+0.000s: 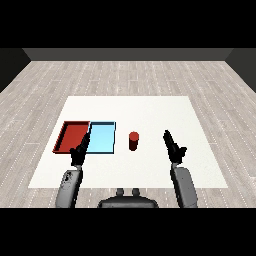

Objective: Pick the red can and put it in the red box

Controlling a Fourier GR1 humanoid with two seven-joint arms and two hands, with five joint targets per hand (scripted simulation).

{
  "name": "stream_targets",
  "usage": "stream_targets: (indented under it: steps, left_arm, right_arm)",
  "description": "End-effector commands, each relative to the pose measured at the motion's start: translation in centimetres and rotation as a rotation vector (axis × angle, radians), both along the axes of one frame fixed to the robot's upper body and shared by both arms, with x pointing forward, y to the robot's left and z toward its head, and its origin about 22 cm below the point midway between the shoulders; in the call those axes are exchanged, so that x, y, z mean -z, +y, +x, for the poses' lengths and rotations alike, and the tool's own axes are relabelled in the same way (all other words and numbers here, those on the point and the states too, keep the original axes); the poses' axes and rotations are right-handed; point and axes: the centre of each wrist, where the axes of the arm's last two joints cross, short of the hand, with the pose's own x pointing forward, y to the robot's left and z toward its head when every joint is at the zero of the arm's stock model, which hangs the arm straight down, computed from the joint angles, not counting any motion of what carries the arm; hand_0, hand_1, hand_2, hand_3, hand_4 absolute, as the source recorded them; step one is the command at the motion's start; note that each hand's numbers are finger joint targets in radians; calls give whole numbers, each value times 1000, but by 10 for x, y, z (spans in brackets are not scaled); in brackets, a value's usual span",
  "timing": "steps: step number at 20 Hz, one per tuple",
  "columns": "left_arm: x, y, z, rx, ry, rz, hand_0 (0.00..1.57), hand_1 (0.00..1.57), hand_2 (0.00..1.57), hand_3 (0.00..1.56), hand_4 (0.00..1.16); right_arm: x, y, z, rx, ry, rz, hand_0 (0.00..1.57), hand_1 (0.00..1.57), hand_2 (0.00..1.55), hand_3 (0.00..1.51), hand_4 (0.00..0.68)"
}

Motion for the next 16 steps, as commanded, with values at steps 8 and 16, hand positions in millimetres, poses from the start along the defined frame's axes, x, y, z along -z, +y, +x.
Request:
stream_targets:
  steps: [8,16]
  left_arm:
    - [-40,-9,13,1,-440,-112,0,0,0,0,0]
    - [-28,0,6,23,-502,-106,0,0,0,0,0]
  right_arm:
    - [-26,-9,20,23,-292,14,0,0,0,0,0]
    - [-12,-19,15,-13,-329,27,0,0,0,0,0]
